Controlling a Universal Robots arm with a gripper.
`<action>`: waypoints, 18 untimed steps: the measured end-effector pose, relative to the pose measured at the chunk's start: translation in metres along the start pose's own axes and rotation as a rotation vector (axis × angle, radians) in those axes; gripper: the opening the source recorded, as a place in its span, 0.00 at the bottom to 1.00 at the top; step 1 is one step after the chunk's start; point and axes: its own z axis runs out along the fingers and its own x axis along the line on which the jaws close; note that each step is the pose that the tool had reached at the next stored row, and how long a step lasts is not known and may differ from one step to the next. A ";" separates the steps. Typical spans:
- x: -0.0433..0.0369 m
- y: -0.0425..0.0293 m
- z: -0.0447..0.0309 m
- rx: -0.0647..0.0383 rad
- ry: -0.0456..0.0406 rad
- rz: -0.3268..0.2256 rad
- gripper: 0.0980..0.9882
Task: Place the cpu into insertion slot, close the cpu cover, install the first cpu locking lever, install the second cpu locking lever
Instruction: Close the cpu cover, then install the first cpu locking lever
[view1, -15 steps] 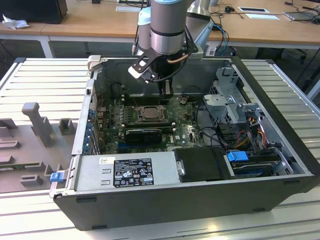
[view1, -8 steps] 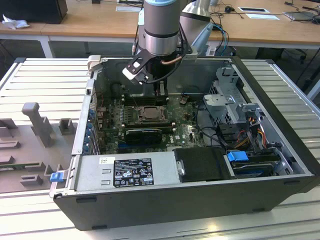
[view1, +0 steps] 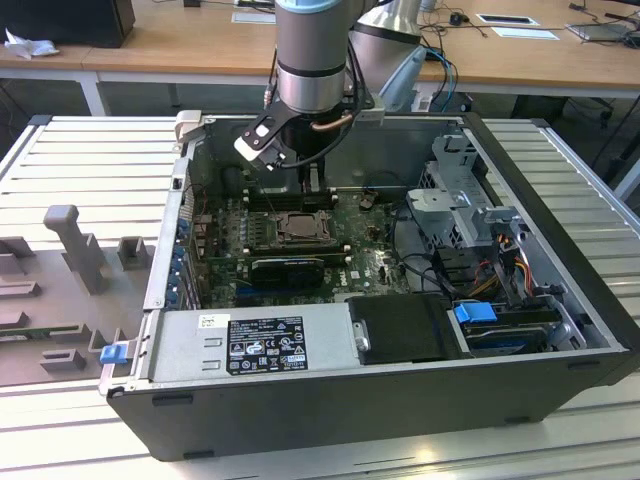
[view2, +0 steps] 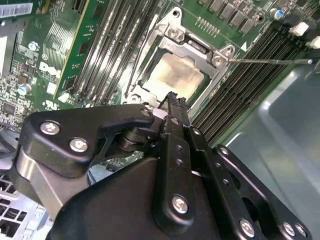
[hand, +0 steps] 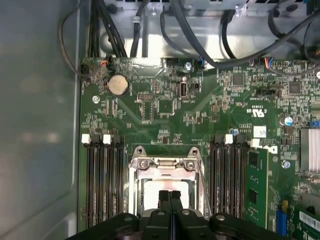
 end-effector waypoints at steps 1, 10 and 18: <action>0.0000 -0.0018 -0.0001 0.000 -0.0001 0.000 0.01; 0.0001 -0.0038 -0.0050 0.000 0.0001 0.000 0.01; 0.0002 -0.0036 -0.0090 0.000 0.0001 0.000 0.01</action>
